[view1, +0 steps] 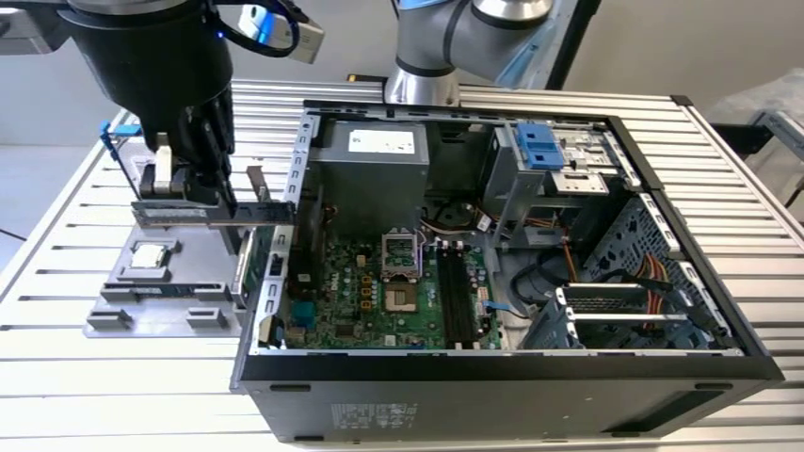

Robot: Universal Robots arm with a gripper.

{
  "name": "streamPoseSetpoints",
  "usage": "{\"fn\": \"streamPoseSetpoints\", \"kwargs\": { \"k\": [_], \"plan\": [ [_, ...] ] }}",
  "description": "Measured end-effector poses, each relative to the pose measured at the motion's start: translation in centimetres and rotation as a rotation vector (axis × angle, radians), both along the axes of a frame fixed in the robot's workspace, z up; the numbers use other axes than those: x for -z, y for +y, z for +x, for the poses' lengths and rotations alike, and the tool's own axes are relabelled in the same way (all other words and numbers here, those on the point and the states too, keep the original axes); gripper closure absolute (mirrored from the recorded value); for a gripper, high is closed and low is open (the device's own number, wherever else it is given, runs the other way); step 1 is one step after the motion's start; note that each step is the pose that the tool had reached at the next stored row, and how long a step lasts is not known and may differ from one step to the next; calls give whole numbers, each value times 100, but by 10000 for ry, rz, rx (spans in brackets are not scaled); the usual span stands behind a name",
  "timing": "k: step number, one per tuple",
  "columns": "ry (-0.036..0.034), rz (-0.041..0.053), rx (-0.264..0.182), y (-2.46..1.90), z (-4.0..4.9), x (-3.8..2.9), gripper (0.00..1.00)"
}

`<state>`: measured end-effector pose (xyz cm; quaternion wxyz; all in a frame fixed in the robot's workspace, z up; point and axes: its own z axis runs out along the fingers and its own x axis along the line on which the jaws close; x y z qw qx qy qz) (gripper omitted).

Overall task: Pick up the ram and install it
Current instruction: 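Pick up the ram and move it above insertion slot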

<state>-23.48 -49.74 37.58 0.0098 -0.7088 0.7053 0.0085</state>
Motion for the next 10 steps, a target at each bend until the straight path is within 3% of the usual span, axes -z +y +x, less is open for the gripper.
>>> {"fn": "streamPoseSetpoints", "kwargs": {
  "k": [10],
  "plan": [
    [1,-1,0,0,156,-1,100]
  ]
}}
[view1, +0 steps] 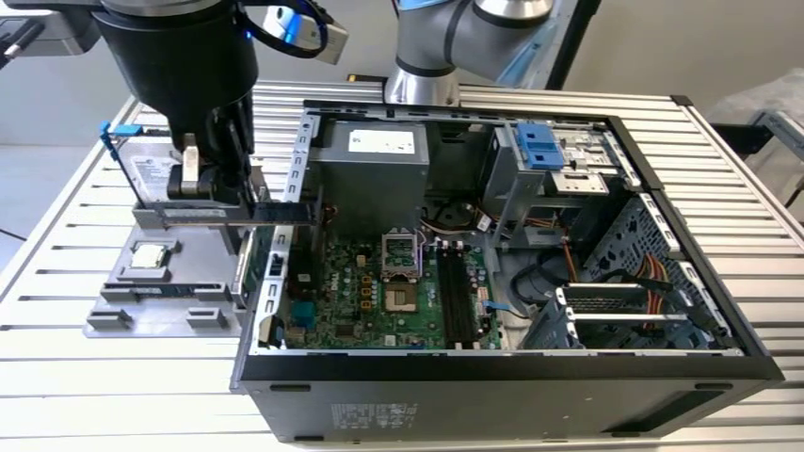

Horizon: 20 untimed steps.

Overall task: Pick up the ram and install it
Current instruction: 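Pick up the ram and move it above insertion slot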

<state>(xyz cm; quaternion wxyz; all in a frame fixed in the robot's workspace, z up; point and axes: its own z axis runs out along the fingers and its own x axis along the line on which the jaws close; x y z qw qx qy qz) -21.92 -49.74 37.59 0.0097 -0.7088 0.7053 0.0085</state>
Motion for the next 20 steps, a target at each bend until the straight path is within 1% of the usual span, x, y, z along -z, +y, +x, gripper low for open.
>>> {"fn": "streamPoseSetpoints", "kwargs": {
  "k": [20],
  "plan": [
    [0,1,0,0,241,0,100]
  ]
}}
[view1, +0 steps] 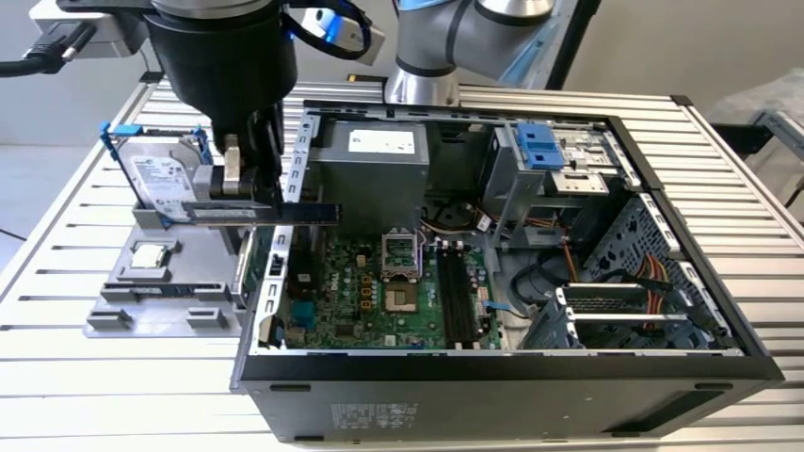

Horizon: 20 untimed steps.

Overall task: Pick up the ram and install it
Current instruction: 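Pick up the ram and move it above insertion slot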

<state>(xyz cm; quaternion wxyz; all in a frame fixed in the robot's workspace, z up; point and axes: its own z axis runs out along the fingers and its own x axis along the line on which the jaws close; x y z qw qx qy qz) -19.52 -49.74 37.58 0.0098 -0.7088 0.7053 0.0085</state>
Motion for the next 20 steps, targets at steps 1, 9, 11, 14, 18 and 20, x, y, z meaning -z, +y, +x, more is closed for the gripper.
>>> {"fn": "streamPoseSetpoints", "kwargs": {
  "k": [1,9,11,14,18,20],
  "plan": [
    [0,0,0,0,12,0,100],
    [1,0,0,0,108,0,100],
    [0,0,0,0,132,0,100],
    [0,-1,0,0,169,0,100],
    [0,0,0,0,220,0,100],
    [0,0,0,0,246,0,100]
  ]
}}
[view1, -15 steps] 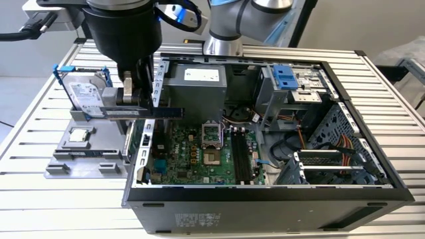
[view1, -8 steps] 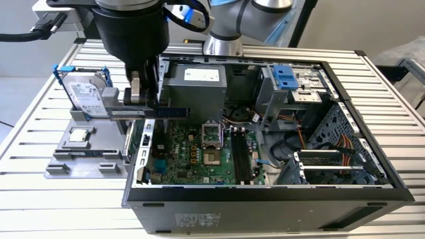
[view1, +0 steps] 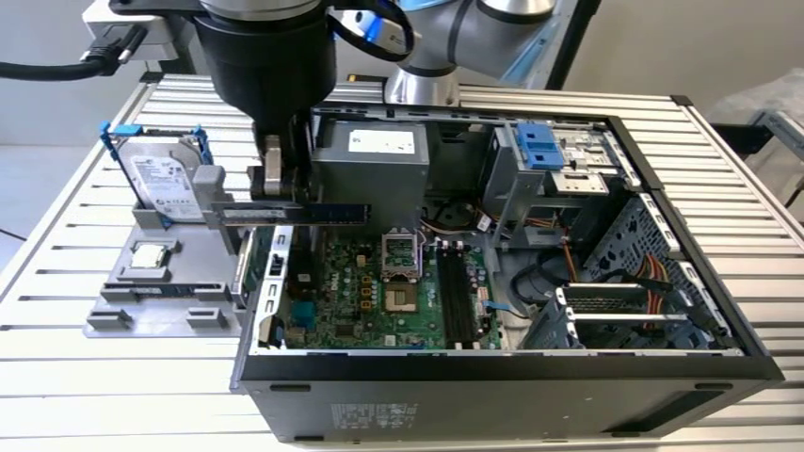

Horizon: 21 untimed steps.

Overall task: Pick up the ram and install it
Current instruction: 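Pick up the ram and move it above insertion slot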

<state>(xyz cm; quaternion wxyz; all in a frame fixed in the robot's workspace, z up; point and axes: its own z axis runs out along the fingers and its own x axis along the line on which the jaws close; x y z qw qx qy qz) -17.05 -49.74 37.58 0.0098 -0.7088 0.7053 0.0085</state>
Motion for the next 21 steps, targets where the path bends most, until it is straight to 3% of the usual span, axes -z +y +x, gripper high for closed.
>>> {"fn": "streamPoseSetpoints", "kwargs": {
  "k": [21],
  "plan": [
    [0,0,4,0,358,0,100]
  ]
}}
